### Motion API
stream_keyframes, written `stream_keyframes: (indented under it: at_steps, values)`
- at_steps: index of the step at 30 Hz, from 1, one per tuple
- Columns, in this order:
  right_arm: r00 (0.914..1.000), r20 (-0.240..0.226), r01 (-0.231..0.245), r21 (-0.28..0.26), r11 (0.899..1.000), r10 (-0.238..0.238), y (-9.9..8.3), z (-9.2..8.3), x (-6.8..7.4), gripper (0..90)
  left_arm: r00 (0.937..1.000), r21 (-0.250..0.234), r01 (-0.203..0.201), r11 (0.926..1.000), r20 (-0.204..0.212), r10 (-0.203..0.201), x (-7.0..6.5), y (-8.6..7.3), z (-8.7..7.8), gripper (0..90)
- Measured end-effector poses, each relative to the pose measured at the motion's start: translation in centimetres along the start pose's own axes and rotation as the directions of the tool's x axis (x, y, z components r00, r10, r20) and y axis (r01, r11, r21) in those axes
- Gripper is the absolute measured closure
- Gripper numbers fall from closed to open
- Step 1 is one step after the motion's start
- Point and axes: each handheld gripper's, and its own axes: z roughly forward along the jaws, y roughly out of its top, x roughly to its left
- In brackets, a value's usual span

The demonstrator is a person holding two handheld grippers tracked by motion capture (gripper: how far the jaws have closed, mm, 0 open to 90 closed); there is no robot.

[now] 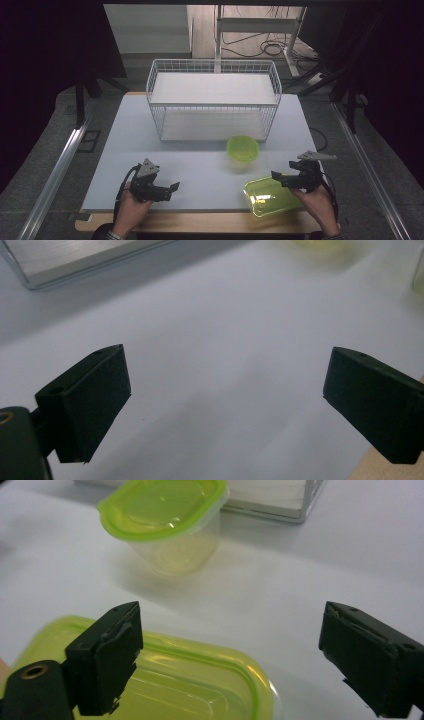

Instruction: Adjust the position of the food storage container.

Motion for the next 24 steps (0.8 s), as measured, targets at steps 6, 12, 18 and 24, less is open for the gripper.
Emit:
stream_keyframes:
  at_steps: [6,12,18,24]
  values:
    - [0.9998,-0.008,0.015,0.002,1.000,-0.015,0.0,-0.1,0.5,21.5,0.9982,0.027,-0.059,0.9979,-0.011,0.060,-0.9,0.0,0.4,3.5]
    - [0.9992,-0.009,0.040,0.025,0.999,-0.040,-0.1,0.1,0.7,27.2,0.9984,0.024,-0.055,0.9982,-0.008,0.055,-0.9,0.0,0.4,3.6]
    - [0.9977,-0.001,0.067,0.024,0.997,-0.067,0.0,0.0,1.0,34.7,0.9981,0.015,-0.060,0.9981,0.013,0.059,-1.0,0.0,0.3,3.6]
    - [0.9958,-0.035,0.086,0.031,0.996,-0.084,0.5,0.1,1.7,50.2,0.9969,0.027,-0.078,0.9966,0.013,0.078,-1.2,0.0,0.6,6.3]
